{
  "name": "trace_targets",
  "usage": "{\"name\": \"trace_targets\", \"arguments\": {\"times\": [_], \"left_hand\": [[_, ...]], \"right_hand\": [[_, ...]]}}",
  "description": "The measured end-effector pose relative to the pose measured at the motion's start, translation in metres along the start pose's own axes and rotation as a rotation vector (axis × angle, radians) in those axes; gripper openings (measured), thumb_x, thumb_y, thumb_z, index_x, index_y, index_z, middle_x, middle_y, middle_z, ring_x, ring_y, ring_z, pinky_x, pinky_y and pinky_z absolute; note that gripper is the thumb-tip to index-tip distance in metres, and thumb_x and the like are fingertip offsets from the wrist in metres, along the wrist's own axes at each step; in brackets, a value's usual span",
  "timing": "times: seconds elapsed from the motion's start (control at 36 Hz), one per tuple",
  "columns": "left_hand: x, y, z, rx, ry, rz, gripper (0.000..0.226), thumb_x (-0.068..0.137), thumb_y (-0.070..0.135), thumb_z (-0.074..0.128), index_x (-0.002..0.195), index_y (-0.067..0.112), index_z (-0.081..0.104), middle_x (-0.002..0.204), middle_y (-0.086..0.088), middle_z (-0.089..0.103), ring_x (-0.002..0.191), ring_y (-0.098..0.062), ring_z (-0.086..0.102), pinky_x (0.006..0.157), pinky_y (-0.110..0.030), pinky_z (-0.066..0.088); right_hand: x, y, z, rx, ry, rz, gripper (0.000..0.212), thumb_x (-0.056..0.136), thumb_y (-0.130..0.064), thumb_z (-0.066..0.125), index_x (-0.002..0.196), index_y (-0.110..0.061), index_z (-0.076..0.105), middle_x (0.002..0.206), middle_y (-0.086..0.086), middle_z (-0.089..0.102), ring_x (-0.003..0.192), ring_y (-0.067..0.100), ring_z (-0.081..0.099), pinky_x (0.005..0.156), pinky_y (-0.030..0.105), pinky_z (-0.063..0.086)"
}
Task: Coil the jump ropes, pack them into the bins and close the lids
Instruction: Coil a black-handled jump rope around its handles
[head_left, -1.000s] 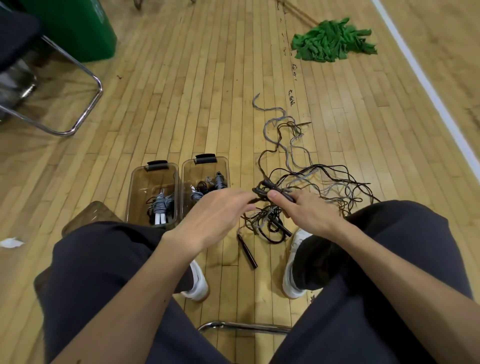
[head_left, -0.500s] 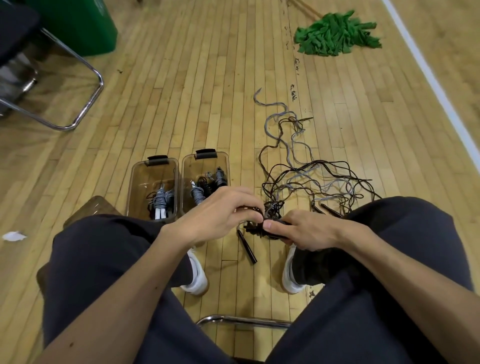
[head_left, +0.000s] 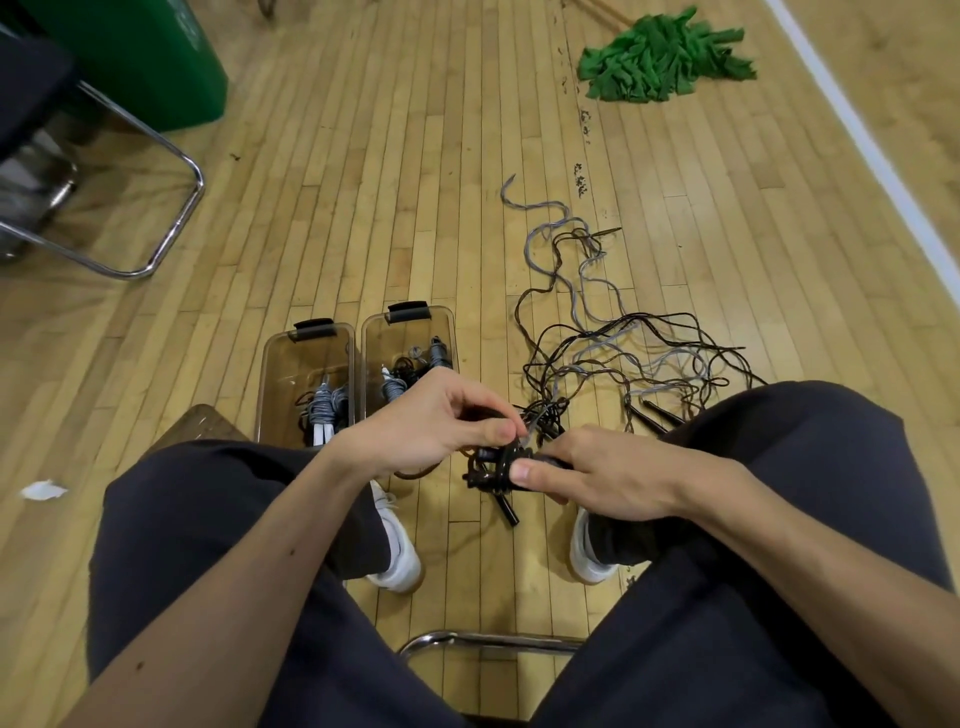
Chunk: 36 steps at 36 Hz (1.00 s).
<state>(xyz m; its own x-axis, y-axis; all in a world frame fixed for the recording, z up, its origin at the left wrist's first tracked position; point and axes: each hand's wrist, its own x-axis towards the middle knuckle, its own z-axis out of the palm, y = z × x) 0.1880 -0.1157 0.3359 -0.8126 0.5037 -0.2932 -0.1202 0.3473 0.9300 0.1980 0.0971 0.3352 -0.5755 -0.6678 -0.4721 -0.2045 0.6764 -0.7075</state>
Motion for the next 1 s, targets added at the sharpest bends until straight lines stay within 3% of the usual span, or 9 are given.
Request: {"name": "trace_targets", "arguments": {"times": [0.08, 0.17, 0.28, 0.39, 0.64, 0.72, 0.83, 0.94, 1.0], "left_hand": [[-0.001, 0.003, 0.003, -0.091, -0.032, -0.037, 0.019, 0.091, -0.004, 0.063, 0.105, 0.006, 0.071, 0.074, 0.01, 0.074, 0.071, 0.001, 0.067, 0.065, -0.012, 0.049], [0.001, 0.004, 0.005, -0.174, -0.035, -0.088, 0.015, 0.092, -0.004, 0.061, 0.1, 0.004, 0.071, 0.069, 0.009, 0.071, 0.062, 0.001, 0.062, 0.055, -0.01, 0.044], [0.003, 0.001, 0.006, -0.293, -0.014, -0.101, 0.015, 0.084, 0.013, 0.066, 0.083, 0.016, 0.08, 0.079, 0.002, 0.073, 0.073, -0.007, 0.066, 0.064, -0.019, 0.05], [0.009, 0.003, 0.01, -0.377, 0.003, -0.096, 0.021, 0.087, 0.014, 0.063, 0.074, 0.02, 0.078, 0.072, 0.001, 0.068, 0.066, -0.008, 0.063, 0.06, -0.02, 0.051], [0.019, 0.005, 0.017, -0.476, 0.033, -0.079, 0.018, 0.085, 0.03, 0.063, 0.071, 0.02, 0.071, 0.067, 0.004, 0.056, 0.062, -0.01, 0.05, 0.057, -0.029, 0.033], [0.02, 0.009, 0.021, -0.448, 0.079, -0.116, 0.033, 0.095, 0.02, 0.055, 0.064, 0.023, 0.067, 0.061, 0.006, 0.05, 0.057, -0.012, 0.042, 0.049, -0.023, 0.029], [0.017, 0.012, 0.031, -0.357, 0.084, -0.211, 0.062, 0.1, 0.006, 0.049, 0.044, 0.027, 0.068, 0.051, 0.011, 0.051, 0.052, -0.004, 0.041, 0.055, -0.02, 0.027], [0.022, 0.007, 0.03, -0.438, 0.156, -0.221, 0.026, 0.103, 0.008, 0.044, 0.085, 0.014, 0.062, 0.055, 0.009, 0.047, 0.043, -0.001, 0.038, 0.041, -0.014, 0.028], [0.022, 0.005, 0.029, -0.384, 0.175, -0.202, 0.017, 0.102, 0.009, 0.047, 0.088, 0.012, 0.056, 0.056, 0.01, 0.048, 0.043, 0.002, 0.041, 0.041, -0.012, 0.028]], "right_hand": [[-0.002, -0.004, 0.0, -0.049, 0.006, -0.017, 0.075, 0.084, -0.075, 0.03, 0.08, -0.004, 0.054, 0.067, 0.004, 0.047, 0.058, 0.015, 0.044, 0.065, 0.042, 0.046], [-0.004, -0.004, 0.0, -0.062, 0.023, -0.026, 0.067, 0.084, -0.075, 0.03, 0.073, -0.012, 0.049, 0.066, 0.003, 0.047, 0.055, 0.013, 0.042, 0.058, 0.033, 0.043], [-0.005, -0.004, -0.002, -0.023, 0.068, -0.05, 0.075, 0.084, -0.076, 0.03, 0.078, -0.005, 0.054, 0.064, 0.002, 0.046, 0.053, 0.014, 0.041, 0.055, 0.033, 0.039], [-0.007, -0.006, -0.005, 0.09, 0.129, -0.101, 0.077, 0.086, -0.071, 0.033, 0.084, 0.003, 0.058, 0.063, 0.0, 0.043, 0.053, 0.013, 0.037, 0.052, 0.026, 0.033], [-0.008, -0.013, -0.009, 0.26, 0.23, -0.158, 0.06, 0.092, -0.058, 0.036, 0.072, -0.004, 0.054, 0.058, -0.003, 0.043, 0.048, 0.005, 0.037, 0.051, 0.015, 0.034], [-0.008, -0.015, -0.008, 0.313, 0.26, -0.185, 0.054, 0.093, -0.056, 0.036, 0.069, -0.01, 0.052, 0.06, 0.003, 0.045, 0.05, 0.007, 0.037, 0.05, 0.017, 0.032], [-0.008, -0.017, -0.008, 0.438, 0.258, -0.195, 0.053, 0.093, -0.055, 0.037, 0.072, -0.011, 0.055, 0.06, -0.002, 0.046, 0.049, 0.008, 0.039, 0.048, 0.017, 0.033], [-0.007, -0.014, -0.01, 0.566, 0.261, -0.163, 0.056, 0.09, -0.06, 0.036, 0.075, -0.008, 0.054, 0.053, -0.009, 0.042, 0.046, 0.008, 0.035, 0.043, 0.018, 0.031], [-0.006, -0.012, -0.011, 0.607, 0.26, -0.158, 0.054, 0.088, -0.059, 0.041, 0.076, -0.007, 0.054, 0.056, -0.003, 0.039, 0.047, 0.01, 0.033, 0.042, 0.019, 0.03]]}}
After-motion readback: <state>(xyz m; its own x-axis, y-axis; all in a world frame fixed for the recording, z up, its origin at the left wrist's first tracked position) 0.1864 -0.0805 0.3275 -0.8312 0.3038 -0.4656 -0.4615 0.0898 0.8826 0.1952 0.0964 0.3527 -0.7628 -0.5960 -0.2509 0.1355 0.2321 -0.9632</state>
